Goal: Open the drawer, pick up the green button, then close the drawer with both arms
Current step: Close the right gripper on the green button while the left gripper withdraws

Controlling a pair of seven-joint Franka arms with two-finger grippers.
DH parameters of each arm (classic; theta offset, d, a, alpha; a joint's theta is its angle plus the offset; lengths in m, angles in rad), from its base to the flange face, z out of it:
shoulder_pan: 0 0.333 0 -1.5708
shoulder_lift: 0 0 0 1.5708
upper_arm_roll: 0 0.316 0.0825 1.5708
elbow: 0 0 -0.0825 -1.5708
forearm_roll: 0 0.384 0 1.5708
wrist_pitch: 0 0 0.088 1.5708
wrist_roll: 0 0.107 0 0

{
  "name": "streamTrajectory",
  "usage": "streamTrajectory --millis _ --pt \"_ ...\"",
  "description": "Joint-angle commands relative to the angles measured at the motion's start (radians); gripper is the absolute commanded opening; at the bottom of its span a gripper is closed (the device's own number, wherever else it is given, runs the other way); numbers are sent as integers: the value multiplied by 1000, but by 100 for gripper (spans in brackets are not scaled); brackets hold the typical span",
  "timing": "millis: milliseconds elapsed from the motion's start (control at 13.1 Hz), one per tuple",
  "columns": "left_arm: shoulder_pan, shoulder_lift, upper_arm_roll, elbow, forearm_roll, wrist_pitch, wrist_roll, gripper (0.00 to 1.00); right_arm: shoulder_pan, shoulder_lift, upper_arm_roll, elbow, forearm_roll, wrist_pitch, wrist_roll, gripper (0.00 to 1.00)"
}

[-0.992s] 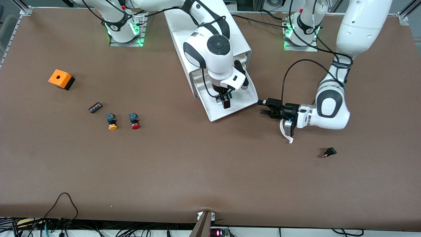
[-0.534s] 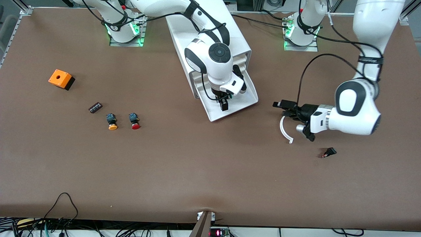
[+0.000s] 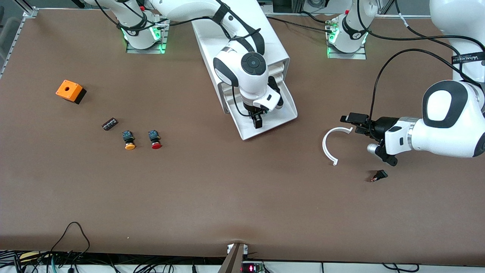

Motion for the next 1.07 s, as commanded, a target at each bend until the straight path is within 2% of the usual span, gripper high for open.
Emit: streamTrajectory --millis 0,458,611,687,763,992 --pt "-5 8 -11 53 110 -22 -21 100 3 21 1 11 -3 1 2 100" --pt "-5 8 -9 98 118 -68 -67 100 7 44 1 11 -2 12 5 100" --pt "-5 -17 -11 99 155 -73 -69 100 17 48 1 11 -2 29 8 98" --pt "-5 -35 -15 99 185 -77 -69 100 21 48 1 12 -3 33 8 88" --pt "-7 -52 -18 99 217 -80 -69 100 23 48 1 14 -3 35 8 82" --pt "-19 -112 -21 116 332 -88 -72 100 23 51 1 12 -5 35 5 76"
